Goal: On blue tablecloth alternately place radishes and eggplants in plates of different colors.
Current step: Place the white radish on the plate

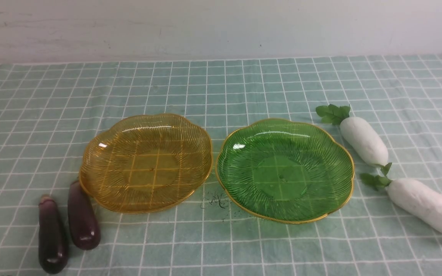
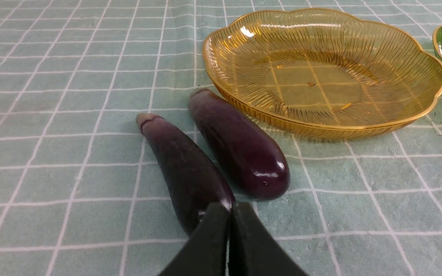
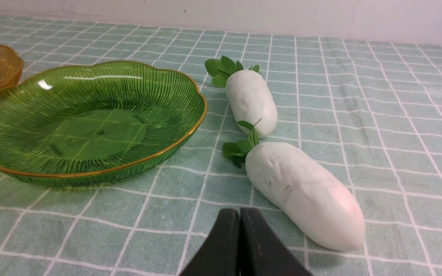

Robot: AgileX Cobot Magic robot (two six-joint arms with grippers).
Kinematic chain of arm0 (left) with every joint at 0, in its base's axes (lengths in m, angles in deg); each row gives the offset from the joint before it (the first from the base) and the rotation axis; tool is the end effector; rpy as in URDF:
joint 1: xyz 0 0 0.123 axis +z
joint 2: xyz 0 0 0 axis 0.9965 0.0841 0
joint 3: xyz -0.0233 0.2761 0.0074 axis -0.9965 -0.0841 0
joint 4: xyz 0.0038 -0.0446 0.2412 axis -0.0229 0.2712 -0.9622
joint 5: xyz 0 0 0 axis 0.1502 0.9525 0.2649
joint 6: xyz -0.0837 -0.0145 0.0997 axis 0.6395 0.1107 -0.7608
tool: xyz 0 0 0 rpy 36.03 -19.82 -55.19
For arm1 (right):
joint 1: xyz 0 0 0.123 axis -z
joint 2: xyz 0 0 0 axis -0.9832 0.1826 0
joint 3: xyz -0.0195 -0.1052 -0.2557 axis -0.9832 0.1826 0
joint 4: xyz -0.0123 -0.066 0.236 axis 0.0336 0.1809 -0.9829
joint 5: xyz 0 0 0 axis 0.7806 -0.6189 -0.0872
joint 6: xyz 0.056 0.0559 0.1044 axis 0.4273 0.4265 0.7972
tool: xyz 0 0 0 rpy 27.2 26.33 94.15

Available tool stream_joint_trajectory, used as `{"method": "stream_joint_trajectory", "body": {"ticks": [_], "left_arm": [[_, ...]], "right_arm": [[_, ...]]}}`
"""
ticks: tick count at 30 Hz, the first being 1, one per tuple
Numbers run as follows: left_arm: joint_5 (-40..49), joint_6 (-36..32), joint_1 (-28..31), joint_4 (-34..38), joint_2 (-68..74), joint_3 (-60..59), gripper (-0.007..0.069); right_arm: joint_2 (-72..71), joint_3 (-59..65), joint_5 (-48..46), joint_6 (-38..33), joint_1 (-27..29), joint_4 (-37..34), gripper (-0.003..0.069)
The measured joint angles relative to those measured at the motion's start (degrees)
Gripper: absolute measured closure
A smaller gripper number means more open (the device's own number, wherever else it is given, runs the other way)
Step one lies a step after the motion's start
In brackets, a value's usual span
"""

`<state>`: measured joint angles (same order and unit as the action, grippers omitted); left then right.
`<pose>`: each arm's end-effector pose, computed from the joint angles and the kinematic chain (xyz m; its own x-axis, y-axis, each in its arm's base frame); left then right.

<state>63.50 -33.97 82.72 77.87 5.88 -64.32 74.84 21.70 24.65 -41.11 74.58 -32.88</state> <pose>0.0918 -0.0049 0.1581 -0.3076 -0.0134 -0.9514 0.0418 0.9987 -0.0275 0.0916 0.0117 0.1599 -0.2934 -0.0677 -0.9536 -0.1257 0.9916 -0.0317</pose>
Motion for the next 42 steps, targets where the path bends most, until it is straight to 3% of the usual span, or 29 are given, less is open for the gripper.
{"method": "stream_joint_trajectory", "body": {"ticks": [13,28,30,32,34,36,38,42], "left_arm": [[0.0,0.0,0.0,0.0,0.0,0.0,0.0632],[0.0,0.2,0.0,0.4,0.0,0.0,0.0632],[0.0,1.6,0.0,2.9,0.0,0.0,0.0632],[0.1,6.6,0.0,12.1,0.0,0.0,0.0632],[0.2,13.6,0.0,25.1,0.0,-0.1,0.0632],[0.3,17.3,0.0,33.3,0.0,-0.1,0.0632],[0.2,19.8,0.0,41.7,0.0,-0.1,0.0632],[-0.2,19.6,0.0,49.7,0.0,-0.1,0.0632]], "right_arm": [[0.0,0.0,0.0,0.0,0.0,0.0,0.0674],[0.0,0.0,0.0,0.0,0.0,7.5,0.0674],[0.0,0.0,0.1,0.0,0.0,9.0,0.0674],[0.0,0.0,0.4,3.1,0.0,7.4,0.0674],[0.0,0.1,1.5,9.1,0.0,-1.0,0.0674],[0.0,0.2,2.6,12.5,0.0,-6.6,0.0674],[0.0,0.3,4.4,17.2,0.0,-16.7,0.0674],[0.0,0.3,6.3,20.8,0.0,-27.2,0.0674]]}}
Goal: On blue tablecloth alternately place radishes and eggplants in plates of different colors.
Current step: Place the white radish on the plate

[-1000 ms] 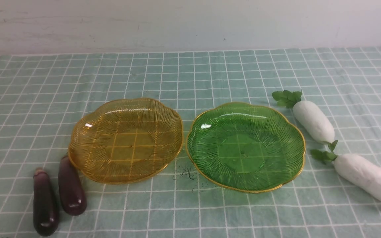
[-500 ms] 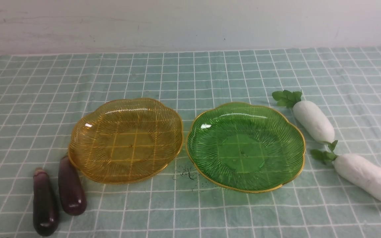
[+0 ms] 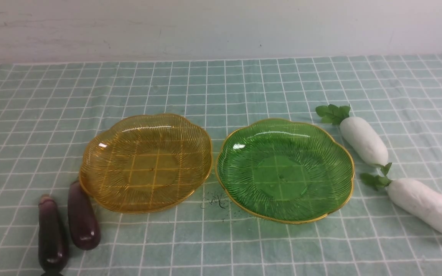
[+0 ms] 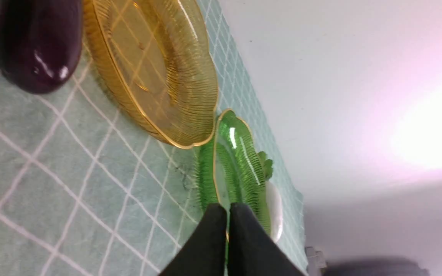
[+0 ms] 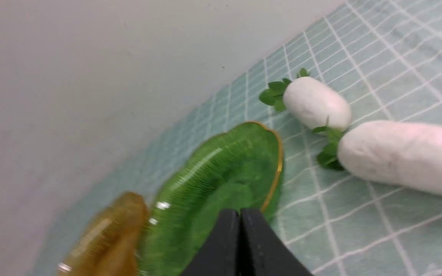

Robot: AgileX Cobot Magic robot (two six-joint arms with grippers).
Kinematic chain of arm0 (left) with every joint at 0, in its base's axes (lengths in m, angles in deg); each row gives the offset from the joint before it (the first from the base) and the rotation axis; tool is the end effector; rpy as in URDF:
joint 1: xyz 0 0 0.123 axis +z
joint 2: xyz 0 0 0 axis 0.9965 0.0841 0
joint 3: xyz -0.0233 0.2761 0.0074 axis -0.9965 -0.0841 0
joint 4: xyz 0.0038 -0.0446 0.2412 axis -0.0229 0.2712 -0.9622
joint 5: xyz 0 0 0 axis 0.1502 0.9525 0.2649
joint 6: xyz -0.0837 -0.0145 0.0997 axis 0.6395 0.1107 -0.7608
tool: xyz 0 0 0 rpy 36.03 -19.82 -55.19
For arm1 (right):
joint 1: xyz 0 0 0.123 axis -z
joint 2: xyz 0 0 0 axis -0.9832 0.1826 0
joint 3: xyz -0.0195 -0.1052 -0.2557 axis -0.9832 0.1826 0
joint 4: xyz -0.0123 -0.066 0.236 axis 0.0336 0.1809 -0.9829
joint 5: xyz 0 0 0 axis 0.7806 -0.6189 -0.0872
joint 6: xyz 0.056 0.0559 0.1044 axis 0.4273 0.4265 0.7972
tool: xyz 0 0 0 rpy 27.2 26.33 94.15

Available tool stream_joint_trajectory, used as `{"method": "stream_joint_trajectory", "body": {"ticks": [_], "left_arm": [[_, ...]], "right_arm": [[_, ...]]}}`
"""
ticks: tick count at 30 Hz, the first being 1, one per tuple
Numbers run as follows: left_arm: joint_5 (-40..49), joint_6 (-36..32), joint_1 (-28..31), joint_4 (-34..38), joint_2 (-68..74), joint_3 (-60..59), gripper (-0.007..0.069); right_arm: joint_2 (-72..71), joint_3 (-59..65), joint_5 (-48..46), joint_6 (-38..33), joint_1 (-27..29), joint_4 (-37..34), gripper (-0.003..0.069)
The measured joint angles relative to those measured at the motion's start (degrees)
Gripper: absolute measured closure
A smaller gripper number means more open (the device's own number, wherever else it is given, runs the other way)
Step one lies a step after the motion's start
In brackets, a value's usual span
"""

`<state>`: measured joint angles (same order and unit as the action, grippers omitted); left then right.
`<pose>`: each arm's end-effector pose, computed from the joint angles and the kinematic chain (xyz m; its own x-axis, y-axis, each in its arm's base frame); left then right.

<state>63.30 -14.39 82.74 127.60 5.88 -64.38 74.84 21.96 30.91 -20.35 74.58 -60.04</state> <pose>0.0891 -0.0413 0.1760 -0.3641 -0.8788 -0.3083 -0.0475 0.3481 -0.9362 0.0936 0.0263 0.1771 -0.2700 0.6783 -0.6833 -0.0430 0.7005 0.7124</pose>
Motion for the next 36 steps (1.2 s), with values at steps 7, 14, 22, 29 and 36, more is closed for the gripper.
{"method": "stream_joint_trajectory", "body": {"ticks": [7,14,22,29,36], "left_arm": [[-2.7,-3.1,0.0,5.3,0.0,0.0,0.0632],[-0.8,-19.0,-0.6,14.3,0.2,11.3,0.0632],[15.7,-32.3,-0.6,7.8,23.5,22.5,0.0632],[35.6,-44.8,-0.6,3.4,47.1,31.3,0.0632],[35.6,-49.7,-0.6,3.1,55.3,34.3,0.0631]], "right_arm": [[0.0,0.0,1.9,1.2,0.0,-7.6,0.0674],[0.9,-11.6,2.9,-11.0,0.0,-0.2,0.0674],[30.6,-30.1,-21.0,-17.8,0.0,23.9,0.0674],[60.3,-47.8,-36.2,-6.6,0.0,39.1,0.0671],[78.7,-59.6,-40.9,-3.1,0.0,46.7,0.0647]]}}
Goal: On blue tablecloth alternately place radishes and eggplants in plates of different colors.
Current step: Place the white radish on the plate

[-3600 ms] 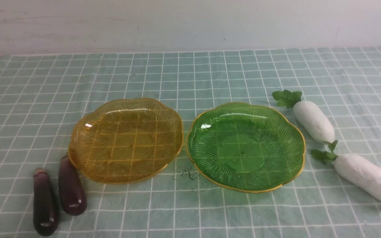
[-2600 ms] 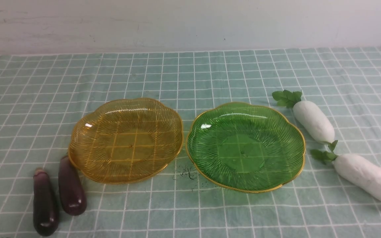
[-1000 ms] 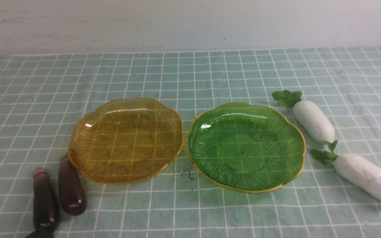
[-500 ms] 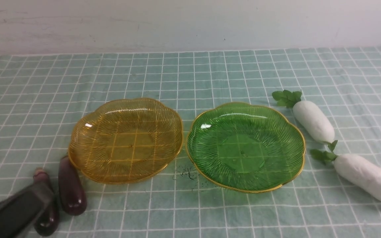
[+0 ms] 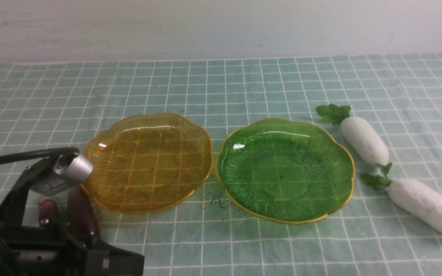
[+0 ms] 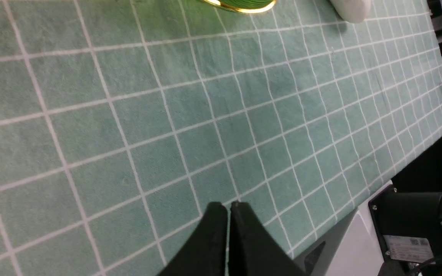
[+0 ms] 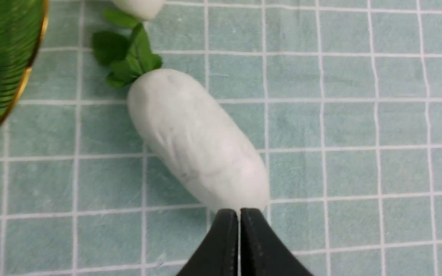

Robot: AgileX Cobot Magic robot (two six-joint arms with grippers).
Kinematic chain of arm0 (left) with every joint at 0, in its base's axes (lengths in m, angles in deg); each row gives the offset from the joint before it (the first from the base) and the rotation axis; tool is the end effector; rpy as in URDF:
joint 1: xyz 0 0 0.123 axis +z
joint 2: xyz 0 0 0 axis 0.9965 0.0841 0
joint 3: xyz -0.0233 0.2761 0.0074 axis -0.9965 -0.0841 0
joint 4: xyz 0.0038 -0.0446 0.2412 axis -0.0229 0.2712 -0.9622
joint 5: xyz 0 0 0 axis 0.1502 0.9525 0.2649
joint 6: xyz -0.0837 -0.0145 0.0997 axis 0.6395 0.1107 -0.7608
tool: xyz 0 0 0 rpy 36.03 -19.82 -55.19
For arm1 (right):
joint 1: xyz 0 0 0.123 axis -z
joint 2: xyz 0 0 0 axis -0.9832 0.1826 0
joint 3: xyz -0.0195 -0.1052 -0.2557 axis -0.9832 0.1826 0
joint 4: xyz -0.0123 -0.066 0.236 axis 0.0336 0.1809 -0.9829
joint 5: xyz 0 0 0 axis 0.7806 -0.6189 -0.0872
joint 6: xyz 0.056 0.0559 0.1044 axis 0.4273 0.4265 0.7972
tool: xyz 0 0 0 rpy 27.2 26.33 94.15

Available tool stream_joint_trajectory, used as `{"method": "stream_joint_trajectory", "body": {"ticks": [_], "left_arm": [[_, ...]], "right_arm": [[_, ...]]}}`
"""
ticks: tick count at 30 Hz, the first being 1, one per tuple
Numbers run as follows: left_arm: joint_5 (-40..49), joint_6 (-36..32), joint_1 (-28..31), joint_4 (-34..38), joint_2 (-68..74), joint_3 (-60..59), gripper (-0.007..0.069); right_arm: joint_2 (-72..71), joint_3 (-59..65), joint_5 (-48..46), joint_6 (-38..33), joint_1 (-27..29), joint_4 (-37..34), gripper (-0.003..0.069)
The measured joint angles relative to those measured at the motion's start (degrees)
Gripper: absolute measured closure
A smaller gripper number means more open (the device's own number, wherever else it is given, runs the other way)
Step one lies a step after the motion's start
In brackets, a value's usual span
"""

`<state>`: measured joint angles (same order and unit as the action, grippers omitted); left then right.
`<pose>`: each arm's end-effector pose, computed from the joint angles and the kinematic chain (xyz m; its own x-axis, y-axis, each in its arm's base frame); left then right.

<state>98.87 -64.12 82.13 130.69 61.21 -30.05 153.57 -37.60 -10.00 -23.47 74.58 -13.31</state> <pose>0.1569 -0.0975 0.2366 -0.9004 -0.0410 -0.4332 0.2769 0.7141 -0.6430 0.2673 -0.0054 0.2359 -0.9397 -0.0382 -0.3397 0.0282 0.9817 -0.1884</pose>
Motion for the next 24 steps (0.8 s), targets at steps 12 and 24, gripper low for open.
{"method": "stream_joint_trajectory", "body": {"ticks": [12,24], "left_arm": [[-1.6,-0.5,0.0,-0.4,0.7,0.3,0.0628],[-2.0,-0.5,0.0,-0.4,0.7,0.3,0.0622]], "right_arm": [[13.3,-6.8,-1.7,-4.0,0.0,-1.6,0.0425],[23.3,-7.2,4.7,-10.9,0.0,-1.6,-0.0023]]}}
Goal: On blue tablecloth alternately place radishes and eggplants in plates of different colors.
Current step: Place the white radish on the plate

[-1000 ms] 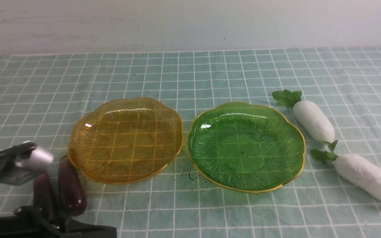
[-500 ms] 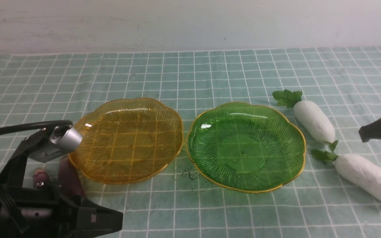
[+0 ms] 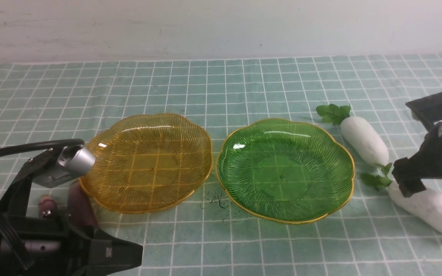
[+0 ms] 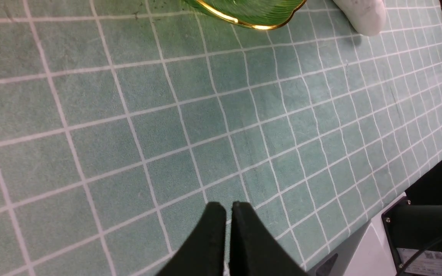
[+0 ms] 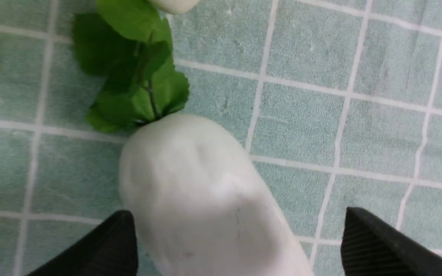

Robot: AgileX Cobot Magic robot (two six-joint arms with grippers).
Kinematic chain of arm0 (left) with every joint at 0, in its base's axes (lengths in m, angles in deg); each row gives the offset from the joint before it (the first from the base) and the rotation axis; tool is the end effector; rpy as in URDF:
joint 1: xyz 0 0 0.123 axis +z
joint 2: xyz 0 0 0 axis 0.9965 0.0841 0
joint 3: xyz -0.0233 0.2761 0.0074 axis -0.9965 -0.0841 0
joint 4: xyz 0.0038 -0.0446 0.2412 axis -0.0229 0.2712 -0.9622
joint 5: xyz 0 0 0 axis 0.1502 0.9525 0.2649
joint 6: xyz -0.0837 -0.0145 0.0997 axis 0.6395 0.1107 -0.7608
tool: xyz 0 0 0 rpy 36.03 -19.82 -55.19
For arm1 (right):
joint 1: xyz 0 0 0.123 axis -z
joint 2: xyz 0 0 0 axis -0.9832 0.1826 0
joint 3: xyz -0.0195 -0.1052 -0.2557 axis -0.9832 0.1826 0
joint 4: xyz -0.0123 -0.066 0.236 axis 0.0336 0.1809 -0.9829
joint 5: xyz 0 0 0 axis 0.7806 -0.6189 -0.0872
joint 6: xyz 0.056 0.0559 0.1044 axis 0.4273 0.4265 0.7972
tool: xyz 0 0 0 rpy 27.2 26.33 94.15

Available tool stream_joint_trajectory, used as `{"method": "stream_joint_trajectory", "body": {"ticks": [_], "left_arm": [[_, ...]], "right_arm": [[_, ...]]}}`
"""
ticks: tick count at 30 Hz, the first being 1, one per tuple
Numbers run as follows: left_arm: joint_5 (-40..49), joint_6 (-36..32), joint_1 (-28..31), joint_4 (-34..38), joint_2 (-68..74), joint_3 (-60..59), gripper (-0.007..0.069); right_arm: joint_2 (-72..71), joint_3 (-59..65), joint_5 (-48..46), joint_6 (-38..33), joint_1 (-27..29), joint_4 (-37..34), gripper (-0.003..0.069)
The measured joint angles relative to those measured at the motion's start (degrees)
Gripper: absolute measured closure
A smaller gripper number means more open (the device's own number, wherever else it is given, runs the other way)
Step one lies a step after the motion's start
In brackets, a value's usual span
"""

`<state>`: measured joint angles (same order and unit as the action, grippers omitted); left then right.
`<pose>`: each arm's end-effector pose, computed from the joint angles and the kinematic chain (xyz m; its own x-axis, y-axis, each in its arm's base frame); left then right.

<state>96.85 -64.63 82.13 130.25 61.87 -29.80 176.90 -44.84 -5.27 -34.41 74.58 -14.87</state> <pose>0.1629 -0.0953 0.2356 -0.8904 -0.0501 -0.4525 0.2761 0.7309 -0.6242 0.3316 0.0045 0.1482 -0.9676 -0.2280 -0.1085 -0.2037 0.9588 -0.1982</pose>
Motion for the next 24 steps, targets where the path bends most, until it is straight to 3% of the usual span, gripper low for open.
{"method": "stream_joint_trajectory", "body": {"ticks": [6,10,12,17,20,24], "left_arm": [[0.0,0.0,0.0,0.0,0.0,0.0,0.0622],[0.0,0.0,0.0,0.0,0.0,0.0,0.0622],[0.0,0.0,0.0,0.0,0.0,0.0,0.0622],[0.0,0.0,0.0,0.0,0.0,0.0,0.0622],[0.0,-0.1,0.0,0.0,0.0,0.0,0.0622],[-0.1,-0.1,0.0,0.0,0.0,0.0,0.0622]], "right_arm": [[5.1,0.0,-0.5,0.0,0.0,-0.5,-0.0027],[5.9,-0.3,-3.6,-3.6,0.0,-1.6,0.0094],[5.6,-1.9,-6.1,-4.4,0.0,-1.8,0.0197],[3.3,-10.9,-15.6,-3.9,0.0,-3.3,0.0191],[1.8,-18.0,-17.8,-2.5,0.0,-7.7,0.0191],[1.5,-22.9,-17.3,-3.8,-0.6,-24.2,0.0191]]}}
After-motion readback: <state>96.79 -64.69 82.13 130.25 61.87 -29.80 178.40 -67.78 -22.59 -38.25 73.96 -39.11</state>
